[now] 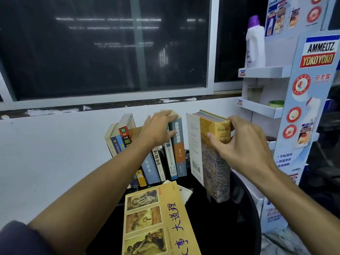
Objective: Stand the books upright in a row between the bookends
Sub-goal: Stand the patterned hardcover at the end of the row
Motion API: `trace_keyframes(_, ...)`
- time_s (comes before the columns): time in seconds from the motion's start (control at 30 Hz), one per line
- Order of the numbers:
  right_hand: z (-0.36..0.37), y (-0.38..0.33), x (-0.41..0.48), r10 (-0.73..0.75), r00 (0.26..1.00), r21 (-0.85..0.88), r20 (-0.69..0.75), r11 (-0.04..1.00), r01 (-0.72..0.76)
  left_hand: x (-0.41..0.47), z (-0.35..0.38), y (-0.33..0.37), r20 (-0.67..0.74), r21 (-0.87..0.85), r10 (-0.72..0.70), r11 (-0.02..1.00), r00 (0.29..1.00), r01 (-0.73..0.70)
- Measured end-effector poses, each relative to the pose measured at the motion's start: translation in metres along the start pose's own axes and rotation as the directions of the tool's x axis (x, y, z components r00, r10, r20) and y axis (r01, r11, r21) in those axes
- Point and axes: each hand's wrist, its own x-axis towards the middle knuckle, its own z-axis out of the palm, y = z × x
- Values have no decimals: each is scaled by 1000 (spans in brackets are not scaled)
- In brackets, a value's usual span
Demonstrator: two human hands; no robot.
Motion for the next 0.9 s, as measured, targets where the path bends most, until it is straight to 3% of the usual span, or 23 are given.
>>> trace_keyframes(0.2,13,6,3,-7,1000,-19,0,1000,7,2,8,-1,-79,-179,-38,984,996,24)
trace_keyframes(0.9,75,-2,55,-46,997,-21,-61,999,45,-1,5,1,-98,-200,-77,978,992,56)
